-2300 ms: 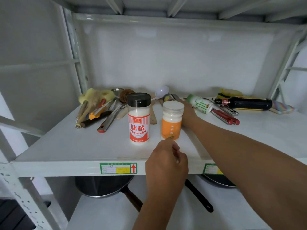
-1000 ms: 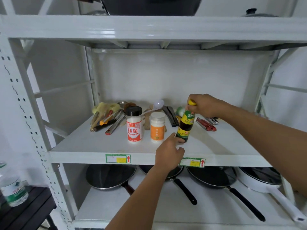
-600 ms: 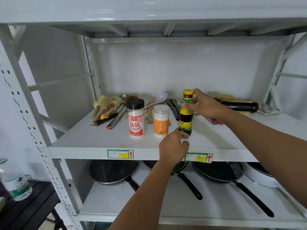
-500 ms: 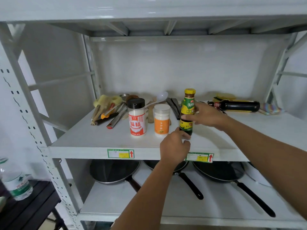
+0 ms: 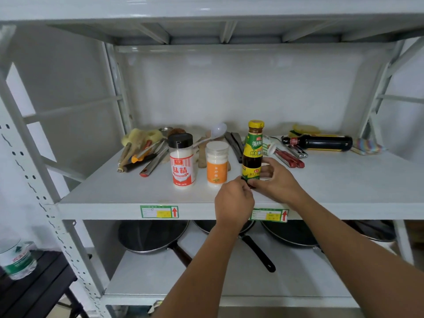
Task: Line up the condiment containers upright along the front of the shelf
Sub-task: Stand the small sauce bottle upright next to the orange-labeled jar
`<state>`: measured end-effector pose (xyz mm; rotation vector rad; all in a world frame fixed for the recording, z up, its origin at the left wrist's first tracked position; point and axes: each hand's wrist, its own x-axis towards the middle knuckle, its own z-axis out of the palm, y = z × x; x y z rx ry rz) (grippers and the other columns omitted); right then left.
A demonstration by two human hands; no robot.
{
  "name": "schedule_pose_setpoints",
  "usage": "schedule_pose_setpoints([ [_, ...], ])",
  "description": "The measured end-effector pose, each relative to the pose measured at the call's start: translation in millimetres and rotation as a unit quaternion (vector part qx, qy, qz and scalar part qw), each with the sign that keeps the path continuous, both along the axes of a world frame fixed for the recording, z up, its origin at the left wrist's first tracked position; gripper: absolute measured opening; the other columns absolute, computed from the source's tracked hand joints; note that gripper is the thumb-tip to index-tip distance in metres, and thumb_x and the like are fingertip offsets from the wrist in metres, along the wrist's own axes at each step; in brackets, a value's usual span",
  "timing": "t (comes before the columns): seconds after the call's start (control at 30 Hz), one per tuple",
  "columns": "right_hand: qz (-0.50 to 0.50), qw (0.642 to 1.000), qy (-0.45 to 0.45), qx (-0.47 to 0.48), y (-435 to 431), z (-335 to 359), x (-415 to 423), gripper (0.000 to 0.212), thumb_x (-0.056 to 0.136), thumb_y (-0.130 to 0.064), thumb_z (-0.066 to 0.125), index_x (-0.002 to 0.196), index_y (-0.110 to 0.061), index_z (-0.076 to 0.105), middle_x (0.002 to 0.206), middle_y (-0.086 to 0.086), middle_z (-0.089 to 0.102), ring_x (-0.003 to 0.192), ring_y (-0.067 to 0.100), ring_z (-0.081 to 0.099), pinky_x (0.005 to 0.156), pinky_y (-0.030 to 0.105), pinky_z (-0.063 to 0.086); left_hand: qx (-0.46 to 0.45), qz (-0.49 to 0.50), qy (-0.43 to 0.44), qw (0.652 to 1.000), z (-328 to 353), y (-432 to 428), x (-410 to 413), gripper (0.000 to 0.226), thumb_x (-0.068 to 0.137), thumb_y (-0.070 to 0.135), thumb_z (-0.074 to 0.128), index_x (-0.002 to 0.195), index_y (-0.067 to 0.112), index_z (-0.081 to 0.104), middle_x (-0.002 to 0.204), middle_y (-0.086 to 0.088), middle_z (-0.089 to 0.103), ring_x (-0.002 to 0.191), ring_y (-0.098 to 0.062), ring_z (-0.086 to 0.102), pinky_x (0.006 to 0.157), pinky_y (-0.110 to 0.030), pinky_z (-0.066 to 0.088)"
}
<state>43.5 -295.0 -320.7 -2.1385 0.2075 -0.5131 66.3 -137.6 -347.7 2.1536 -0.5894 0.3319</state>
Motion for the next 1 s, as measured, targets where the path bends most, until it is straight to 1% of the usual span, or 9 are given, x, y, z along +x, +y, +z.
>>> schedule_pose_setpoints([
  [0.1, -0.011, 1.0, -0.003, -0.009, 1.1, -0.9, 0.1, 0.076, 0.074, -0.03, 0.092, 0.14, -0.031, 0.055, 0.113, -0.009, 0.072, 0.106, 0.005, 0.069, 0.099, 0.039, 0.057, 0.005, 0.004, -0.002, 1.0, 0.5, -0.3, -2.2, 0.017, 0.092, 0.017, 0.052, 0.085, 0.019, 0.068, 0.079, 0.003, 0.069, 0.075, -0.017, 0.063, 0.069, -0.038, 0.057],
  [0.23, -0.018, 0.999, -0.011, -0.031, 2.4, -3.5, -0.3, 0.071, 0.074, -0.034, 0.092, 0.135, -0.031, 0.057, 0.112, -0.014, 0.07, 0.102, -0.002, 0.067, 0.094, 0.034, 0.058, 0.002, 0.013, -0.007, 1.0, 2.3, -1.2, -5.7, 0.016, 0.095, 0.016, 0.053, 0.088, 0.018, 0.067, 0.079, 0.002, 0.068, 0.073, -0.016, 0.061, 0.064, -0.031, 0.05],
  [0.37, -0.006, 1.0, -0.014, -0.027, 1.1, -3.1, 0.0, 0.065, 0.076, -0.03, 0.092, 0.133, -0.031, 0.06, 0.111, -0.013, 0.072, 0.101, 0.0, 0.068, 0.096, 0.036, 0.059, 0.003, 0.032, -0.02, 0.999, 4.4, -2.5, -9.4, 0.016, 0.097, 0.019, 0.053, 0.089, 0.016, 0.066, 0.079, 0.0, 0.068, 0.072, -0.017, 0.061, 0.061, -0.029, 0.046],
  [0.5, -0.011, 0.999, -0.015, -0.036, 0.1, -5.3, 1.7, 0.062, 0.075, -0.034, 0.092, 0.13, -0.031, 0.062, 0.111, -0.014, 0.072, 0.1, 0.0, 0.069, 0.094, 0.036, 0.059, 0.004, 0.04, -0.015, 0.999, 5.9, -2.7, -12.3, 0.015, 0.098, 0.02, 0.053, 0.088, 0.017, 0.065, 0.08, 0.0, 0.068, 0.073, -0.018, 0.06, 0.062, -0.029, 0.044],
  [0.57, -0.014, 0.999, -0.022, -0.039, -0.6, -8.4, 2.5, 0.061, 0.074, -0.036, 0.092, 0.128, -0.032, 0.064, 0.11, -0.014, 0.073, 0.1, 0.002, 0.07, 0.093, 0.036, 0.059, 0.005, 0.047, -0.019, 0.999, 4.0, -3.3, -12.2, 0.016, 0.099, 0.022, 0.052, 0.088, 0.018, 0.064, 0.081, 0.0, 0.067, 0.074, -0.018, 0.06, 0.063, -0.029, 0.045],
  [0.67, -0.016, 0.999, -0.02, -0.043, -1.3, -9.3, 4.1, 0.06, 0.074, -0.038, 0.092, 0.128, -0.032, 0.067, 0.108, -0.015, 0.074, 0.098, 0.0, 0.07, 0.091, 0.033, 0.059, 0.008, 0.052, -0.029, 0.998, 2.7, -5.5, -10.8, 0.018, 0.101, 0.025, 0.05, 0.093, 0.019, 0.064, 0.084, 0.0, 0.068, 0.077, -0.018, 0.063, 0.067, -0.031, 0.05],
  [0.73, -0.019, 0.999, -0.014, -0.047, -1.1, -9.2, 5.6, 0.06, 0.072, -0.042, 0.092, 0.127, -0.032, 0.068, 0.106, -0.015, 0.075, 0.096, 0.0, 0.07, 0.09, 0.031, 0.059, 0.008, 0.052, -0.035, 0.998, 2.7, -6.4, -10.1, 0.018, 0.102, 0.025, 0.049, 0.096, 0.019, 0.065, 0.086, 0.0, 0.069, 0.078, -0.018, 0.063, 0.067, -0.03, 0.05],
  [0.87, -0.029, 0.998, -0.008, -0.049, -0.4, -9.6, 7.6, 0.057, 0.07, -0.044, 0.093, 0.121, -0.029, 0.071, 0.099, -0.014, 0.077, 0.088, -0.001, 0.071, 0.08, 0.021, 0.055, 0.001, 0.049, -0.038, 0.998, 2.4, -6.0, -8.9, 0.02, 0.103, 0.024, 0.048, 0.099, 0.018, 0.067, 0.087, -0.001, 0.07, 0.078, -0.017, 0.063, 0.069, -0.03, 0.051],
  [1.0, -0.037, 0.998, -0.003, -0.052, 2.7, -8.8, 6.9, 0.053, 0.071, -0.043, 0.093, 0.116, -0.027, 0.07, 0.092, -0.013, 0.074, 0.082, 0.0, 0.068, 0.072, 0.016, 0.049, -0.009, 0.05, -0.034, 0.998, 3.0, -5.1, -11.1, 0.022, 0.103, 0.022, 0.048, 0.1, 0.015, 0.069, 0.088, -0.002, 0.07, 0.076, -0.015, 0.059, 0.066, -0.025, 0.044],
])
